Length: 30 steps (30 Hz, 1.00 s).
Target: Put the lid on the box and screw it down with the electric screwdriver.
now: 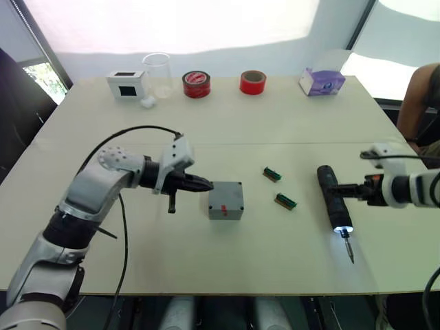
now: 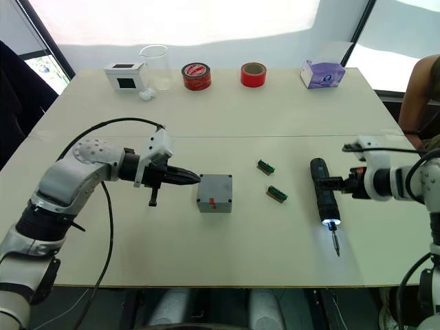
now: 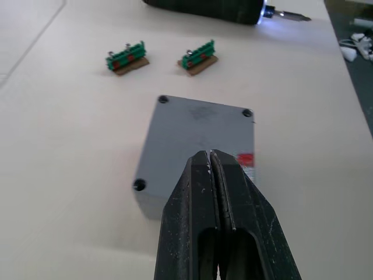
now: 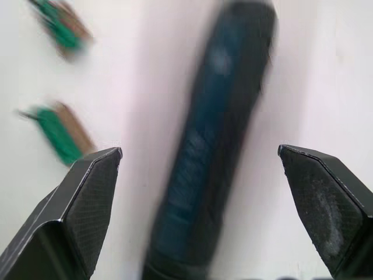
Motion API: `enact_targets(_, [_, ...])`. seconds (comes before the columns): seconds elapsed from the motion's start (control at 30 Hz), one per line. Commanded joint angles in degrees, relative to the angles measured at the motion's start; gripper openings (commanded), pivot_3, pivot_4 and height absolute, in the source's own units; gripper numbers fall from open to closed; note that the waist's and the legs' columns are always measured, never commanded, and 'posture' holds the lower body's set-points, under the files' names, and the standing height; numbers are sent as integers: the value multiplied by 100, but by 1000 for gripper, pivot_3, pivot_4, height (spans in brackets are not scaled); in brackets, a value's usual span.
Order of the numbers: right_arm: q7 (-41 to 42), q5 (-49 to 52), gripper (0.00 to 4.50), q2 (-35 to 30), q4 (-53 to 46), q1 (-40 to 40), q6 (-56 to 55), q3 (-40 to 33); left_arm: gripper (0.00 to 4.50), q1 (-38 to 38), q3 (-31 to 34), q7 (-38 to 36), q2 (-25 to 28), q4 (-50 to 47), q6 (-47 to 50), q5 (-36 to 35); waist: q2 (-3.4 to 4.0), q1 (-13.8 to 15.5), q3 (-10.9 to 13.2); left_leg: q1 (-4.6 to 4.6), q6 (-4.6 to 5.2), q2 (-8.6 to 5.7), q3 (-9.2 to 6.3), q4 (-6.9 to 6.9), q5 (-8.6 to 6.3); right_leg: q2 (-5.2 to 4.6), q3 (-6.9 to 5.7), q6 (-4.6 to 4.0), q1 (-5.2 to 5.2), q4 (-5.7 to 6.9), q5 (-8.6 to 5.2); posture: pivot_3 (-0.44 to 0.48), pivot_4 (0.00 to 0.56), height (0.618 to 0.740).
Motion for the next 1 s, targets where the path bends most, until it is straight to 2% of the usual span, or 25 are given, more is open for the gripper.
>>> enact_targets(0.03, [485,-89,4462,-442,-602,-94,-613,107,0,-217,376,131,72,335,-114,28,0,16,0,-1,0,0,0,-1,0,-1,0,0,-1,0,0,0,150,740])
enact_targets(0.13, [1004,-826,4462,-546,-1366,288,-2712,331,0,-265,420,392,98,779,-382,339,-2,7,1,-2,0,-2,0,0,0,-3,-2,1,0,-1,0,0,150,740])
enact_targets(0.2, [1304,-782,4462,-332,-2029,623,-3277,406,0,-170,184,502,177,994,-722,767,-2,1,1,0,0,-3,2,0,0,-2,-2,4,0,1,-1,0,150,740])
enact_targets(0.27, [1268,-632,4462,59,-2647,891,-3344,644,0,-34,26,556,130,1044,-825,943,-5,-16,1,1,0,1,1,-1,0,5,0,9,0,3,-4,0,150,740])
enact_targets(0.37, [1237,-807,4462,468,-3429,1310,-3520,1424,0,247,-51,525,-7,833,-740,908,-6,7,2,-1,-1,0,1,0,0,0,4,8,-4,10,-5,0,150,740])
enact_targets(0.53, [969,-1157,4462,1188,-3438,1387,-3483,2370,0,561,-192,626,-230,542,-541,927,-20,40,5,-4,-1,-5,-3,14,0,-9,2,9,2,12,-3,0,150,740])
enact_targets(0.8, [1004,-1298,4462,1432,-3373,1399,-3356,2692,0,716,-370,663,-447,271,-404,954,-19,99,5,-3,-2,-5,-5,14,1,-8,2,9,-1,13,-3,0,150,740])
enact_targets(1.0, [1138,-877,4462,1731,-3524,1305,-3025,2611,0,252,-698,550,-914,922,-817,1214,-20,144,5,-1,-3,-6,-5,14,1,-6,-2,9,2,13,-3,0,150,740])
